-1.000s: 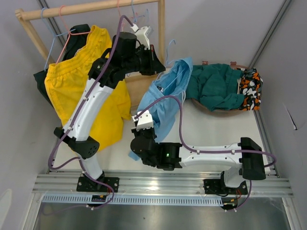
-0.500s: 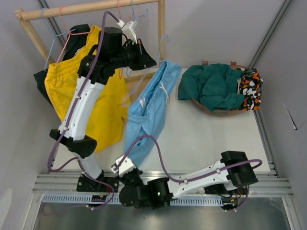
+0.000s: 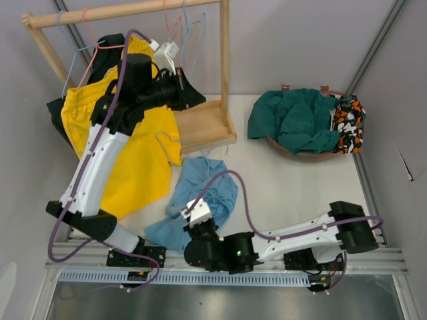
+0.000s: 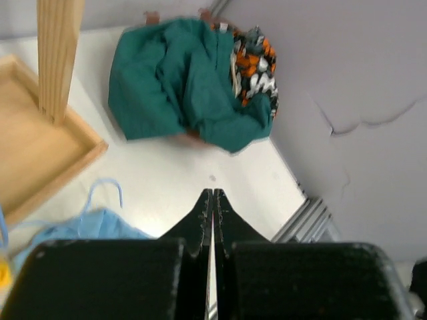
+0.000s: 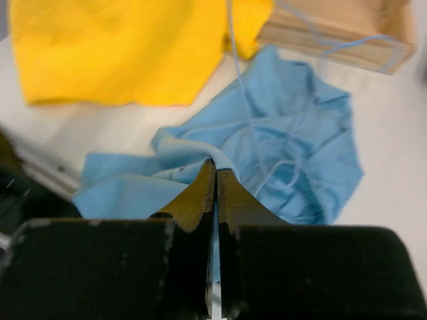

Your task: Remove the shorts from the hanger

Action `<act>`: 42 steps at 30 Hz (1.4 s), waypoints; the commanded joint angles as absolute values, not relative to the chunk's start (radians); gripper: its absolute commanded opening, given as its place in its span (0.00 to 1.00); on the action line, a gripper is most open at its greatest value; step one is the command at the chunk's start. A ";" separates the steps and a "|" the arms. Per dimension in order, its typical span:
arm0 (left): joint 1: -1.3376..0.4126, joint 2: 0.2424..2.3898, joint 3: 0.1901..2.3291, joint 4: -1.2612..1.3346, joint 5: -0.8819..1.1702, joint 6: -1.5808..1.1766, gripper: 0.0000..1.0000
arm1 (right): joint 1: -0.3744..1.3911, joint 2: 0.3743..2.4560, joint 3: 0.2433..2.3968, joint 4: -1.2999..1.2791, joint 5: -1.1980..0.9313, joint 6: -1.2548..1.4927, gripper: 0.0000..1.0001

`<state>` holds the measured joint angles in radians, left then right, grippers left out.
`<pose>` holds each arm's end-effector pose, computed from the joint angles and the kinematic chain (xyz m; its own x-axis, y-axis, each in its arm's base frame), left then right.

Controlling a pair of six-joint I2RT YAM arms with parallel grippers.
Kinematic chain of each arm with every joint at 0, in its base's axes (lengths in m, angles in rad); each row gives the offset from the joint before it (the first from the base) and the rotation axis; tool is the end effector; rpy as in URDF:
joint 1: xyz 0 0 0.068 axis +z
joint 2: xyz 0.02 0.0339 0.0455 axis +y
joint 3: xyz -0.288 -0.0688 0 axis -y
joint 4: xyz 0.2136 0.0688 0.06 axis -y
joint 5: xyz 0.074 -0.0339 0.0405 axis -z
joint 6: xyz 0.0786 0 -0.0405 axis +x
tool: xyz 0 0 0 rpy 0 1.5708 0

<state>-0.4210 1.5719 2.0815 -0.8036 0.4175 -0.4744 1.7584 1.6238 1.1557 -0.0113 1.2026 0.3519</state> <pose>0.2764 -0.1587 0.5158 -0.5677 -0.2033 -0.7977 0.5266 0.6552 -0.5417 0.0079 0.3514 0.3111 -0.0944 -0.1682 -0.9812 -0.5065 0.8566 -0.0981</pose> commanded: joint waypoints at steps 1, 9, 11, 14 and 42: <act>-0.468 1.431 1.939 -0.843 0.379 -0.359 0.00 | 1.714 1.470 1.115 0.009 1.305 0.390 0.00; -0.575 1.295 1.527 -0.904 0.149 -0.236 0.58 | 1.707 1.342 1.002 -0.242 1.339 0.587 0.00; -0.598 1.270 1.426 -0.897 0.126 -0.232 0.61 | 1.721 1.316 0.999 -0.423 1.362 0.768 0.00; -0.614 1.258 1.321 -0.905 0.065 -0.221 0.70 | 1.733 1.295 1.026 -0.766 1.417 1.090 0.00; -0.614 1.269 1.269 -0.676 0.041 -0.235 0.79 | 0.873 1.739 2.504 -0.293 1.063 -0.819 0.00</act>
